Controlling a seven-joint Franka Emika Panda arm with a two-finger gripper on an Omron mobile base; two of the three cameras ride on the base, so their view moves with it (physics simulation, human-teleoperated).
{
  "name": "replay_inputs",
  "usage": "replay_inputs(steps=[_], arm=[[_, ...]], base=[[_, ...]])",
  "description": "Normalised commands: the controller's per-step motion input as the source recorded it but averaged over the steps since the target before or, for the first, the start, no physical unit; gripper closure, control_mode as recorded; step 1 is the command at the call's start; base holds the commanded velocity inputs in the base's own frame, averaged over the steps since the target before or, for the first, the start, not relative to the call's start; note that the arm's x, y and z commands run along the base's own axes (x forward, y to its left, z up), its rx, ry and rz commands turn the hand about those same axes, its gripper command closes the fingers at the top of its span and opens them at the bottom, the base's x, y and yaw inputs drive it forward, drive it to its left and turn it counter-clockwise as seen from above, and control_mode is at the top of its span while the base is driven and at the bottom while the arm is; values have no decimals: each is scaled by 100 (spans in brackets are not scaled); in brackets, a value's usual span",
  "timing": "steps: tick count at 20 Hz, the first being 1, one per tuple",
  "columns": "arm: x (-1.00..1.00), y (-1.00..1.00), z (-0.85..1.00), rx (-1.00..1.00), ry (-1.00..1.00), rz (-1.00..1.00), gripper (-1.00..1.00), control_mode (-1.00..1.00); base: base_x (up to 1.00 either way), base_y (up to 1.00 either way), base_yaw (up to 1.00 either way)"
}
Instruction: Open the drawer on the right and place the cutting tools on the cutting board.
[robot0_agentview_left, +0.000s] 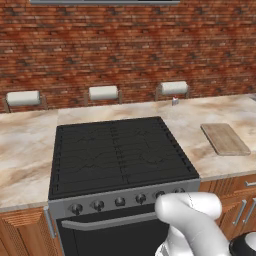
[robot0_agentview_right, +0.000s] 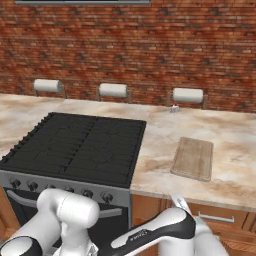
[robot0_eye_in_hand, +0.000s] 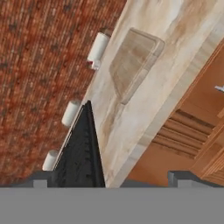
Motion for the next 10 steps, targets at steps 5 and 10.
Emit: replay_inputs(steps=[5, 10], arm=[[0, -29, -49, 8, 0, 0, -100, -100], [4, -25, -58, 8, 0, 0, -100, -100]], base=[[0, 0, 0], [0, 0, 0]])
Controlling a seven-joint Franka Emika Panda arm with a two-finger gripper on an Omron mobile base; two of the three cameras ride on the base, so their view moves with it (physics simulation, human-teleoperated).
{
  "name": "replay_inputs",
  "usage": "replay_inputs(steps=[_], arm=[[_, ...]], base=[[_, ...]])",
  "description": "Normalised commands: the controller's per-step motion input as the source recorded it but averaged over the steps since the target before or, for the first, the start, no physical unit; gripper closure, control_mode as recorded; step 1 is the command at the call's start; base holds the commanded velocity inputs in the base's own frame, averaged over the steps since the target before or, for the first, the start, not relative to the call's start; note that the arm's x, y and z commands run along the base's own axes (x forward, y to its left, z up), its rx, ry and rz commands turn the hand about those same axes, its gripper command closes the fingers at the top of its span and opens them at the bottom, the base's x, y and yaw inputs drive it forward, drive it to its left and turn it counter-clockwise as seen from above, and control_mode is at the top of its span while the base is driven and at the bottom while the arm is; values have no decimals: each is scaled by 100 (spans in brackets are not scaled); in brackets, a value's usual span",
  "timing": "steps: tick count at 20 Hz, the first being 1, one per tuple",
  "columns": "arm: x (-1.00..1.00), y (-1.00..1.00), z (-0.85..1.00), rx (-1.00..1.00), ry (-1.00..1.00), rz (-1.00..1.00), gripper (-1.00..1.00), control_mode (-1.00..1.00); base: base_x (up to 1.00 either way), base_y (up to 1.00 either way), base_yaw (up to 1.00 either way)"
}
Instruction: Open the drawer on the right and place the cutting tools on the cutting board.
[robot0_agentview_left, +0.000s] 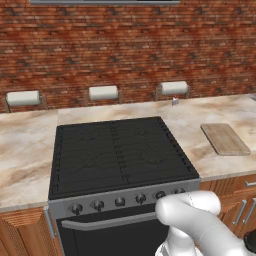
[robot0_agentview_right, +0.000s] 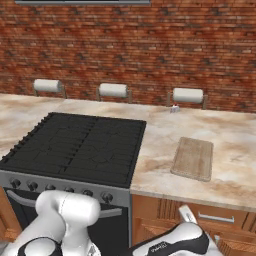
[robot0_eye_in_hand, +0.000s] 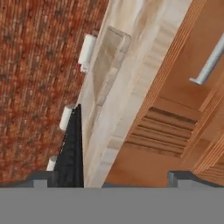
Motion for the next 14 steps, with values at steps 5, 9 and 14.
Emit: replay_inputs(steps=[5, 9, 14], arm=[[21, -21, -53, 11, 0, 0, -100, -100], [42, -2, -49, 12, 0, 0, -100, -100], [51, -8, -40, 12, 0, 0, -100, -100]], base=[[0, 0, 0], [0, 0, 0], [0, 0, 0]])
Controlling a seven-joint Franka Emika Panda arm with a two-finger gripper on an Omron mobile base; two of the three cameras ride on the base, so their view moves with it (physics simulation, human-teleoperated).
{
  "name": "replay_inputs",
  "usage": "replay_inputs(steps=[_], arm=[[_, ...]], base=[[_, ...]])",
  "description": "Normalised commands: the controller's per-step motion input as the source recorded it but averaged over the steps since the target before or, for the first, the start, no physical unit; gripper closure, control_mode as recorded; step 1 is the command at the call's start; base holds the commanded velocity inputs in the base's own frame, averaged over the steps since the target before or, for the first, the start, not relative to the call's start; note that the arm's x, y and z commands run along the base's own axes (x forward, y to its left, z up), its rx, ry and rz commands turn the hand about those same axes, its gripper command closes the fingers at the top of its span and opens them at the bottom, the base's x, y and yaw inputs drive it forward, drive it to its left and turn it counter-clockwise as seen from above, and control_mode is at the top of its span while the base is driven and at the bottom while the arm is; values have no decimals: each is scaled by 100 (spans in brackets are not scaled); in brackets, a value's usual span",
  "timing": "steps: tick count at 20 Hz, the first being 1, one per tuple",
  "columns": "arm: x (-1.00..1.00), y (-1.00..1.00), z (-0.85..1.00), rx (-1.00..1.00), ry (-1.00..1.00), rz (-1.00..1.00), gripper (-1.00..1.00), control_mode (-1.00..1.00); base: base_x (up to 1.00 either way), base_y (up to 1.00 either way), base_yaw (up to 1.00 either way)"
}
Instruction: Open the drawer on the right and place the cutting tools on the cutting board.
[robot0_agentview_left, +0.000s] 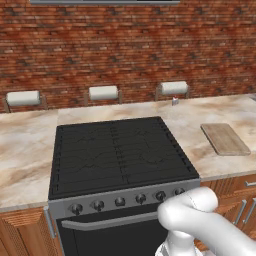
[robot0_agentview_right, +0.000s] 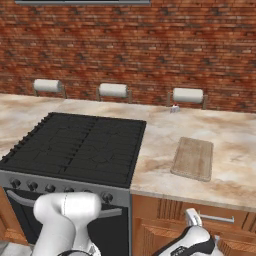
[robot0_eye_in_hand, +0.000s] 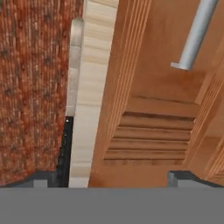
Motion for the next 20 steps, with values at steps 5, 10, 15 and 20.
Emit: replay_inputs(steps=[5, 10, 15, 20], arm=[[39, -27, -40, 11, 0, 0, -100, -100], [28, -46, -40, 11, 0, 0, -100, -100], [24, -56, -33, 9, -4, -1, -100, -100], [28, -55, -20, 6, -2, -1, -100, -100]], base=[[0, 0, 0], [0, 0, 0], [0, 0, 0], [0, 0, 0]])
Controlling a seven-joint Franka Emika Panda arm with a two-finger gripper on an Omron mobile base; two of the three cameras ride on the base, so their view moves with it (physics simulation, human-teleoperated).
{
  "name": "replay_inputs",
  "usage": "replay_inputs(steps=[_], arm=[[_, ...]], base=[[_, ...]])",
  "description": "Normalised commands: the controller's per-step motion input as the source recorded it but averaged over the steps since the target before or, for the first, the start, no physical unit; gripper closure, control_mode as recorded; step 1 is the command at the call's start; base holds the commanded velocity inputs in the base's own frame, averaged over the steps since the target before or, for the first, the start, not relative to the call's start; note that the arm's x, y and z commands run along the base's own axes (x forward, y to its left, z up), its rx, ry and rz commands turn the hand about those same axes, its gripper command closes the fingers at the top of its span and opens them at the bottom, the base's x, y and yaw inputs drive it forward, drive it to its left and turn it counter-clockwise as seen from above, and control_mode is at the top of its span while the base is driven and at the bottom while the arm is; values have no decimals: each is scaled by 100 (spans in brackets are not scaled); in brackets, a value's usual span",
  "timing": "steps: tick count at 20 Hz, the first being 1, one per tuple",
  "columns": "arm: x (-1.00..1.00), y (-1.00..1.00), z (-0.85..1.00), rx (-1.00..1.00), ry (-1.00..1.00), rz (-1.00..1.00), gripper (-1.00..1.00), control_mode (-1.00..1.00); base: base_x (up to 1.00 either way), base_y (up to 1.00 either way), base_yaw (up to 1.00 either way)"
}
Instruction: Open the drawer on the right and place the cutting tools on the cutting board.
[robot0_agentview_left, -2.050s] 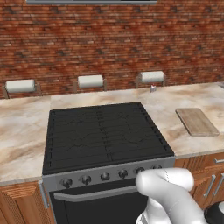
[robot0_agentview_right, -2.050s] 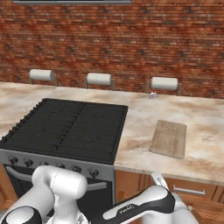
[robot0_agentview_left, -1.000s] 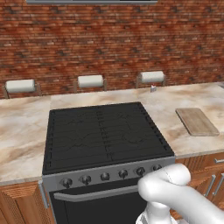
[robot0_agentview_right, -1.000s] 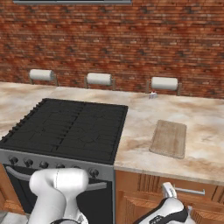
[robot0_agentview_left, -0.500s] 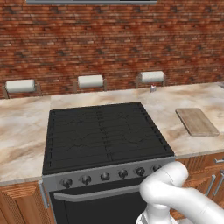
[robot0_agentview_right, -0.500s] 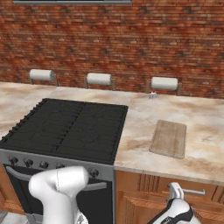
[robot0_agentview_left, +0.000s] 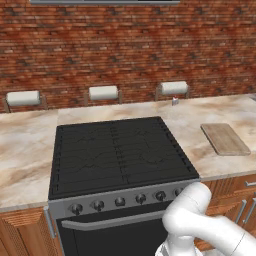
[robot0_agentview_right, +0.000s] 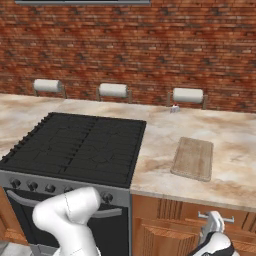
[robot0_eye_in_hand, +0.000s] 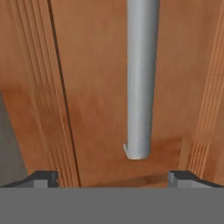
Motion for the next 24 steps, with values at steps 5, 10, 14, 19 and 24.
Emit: replay_inputs(steps=[5, 10, 14, 19, 24], arm=[[24, -41, -17, 3, -4, -2, -100, -100], [19, -34, -24, 1, -3, -2, -100, -100], [12, -26, -31, 0, -4, -1, -100, -100], [0, -7, -43, 0, -7, -1, -100, -100], [0, 0, -50, 0, -16, 0, -100, -100]], base=[[0, 0, 0], [0, 0, 0], [0, 0, 0], [0, 0, 0], [0, 0, 0]])
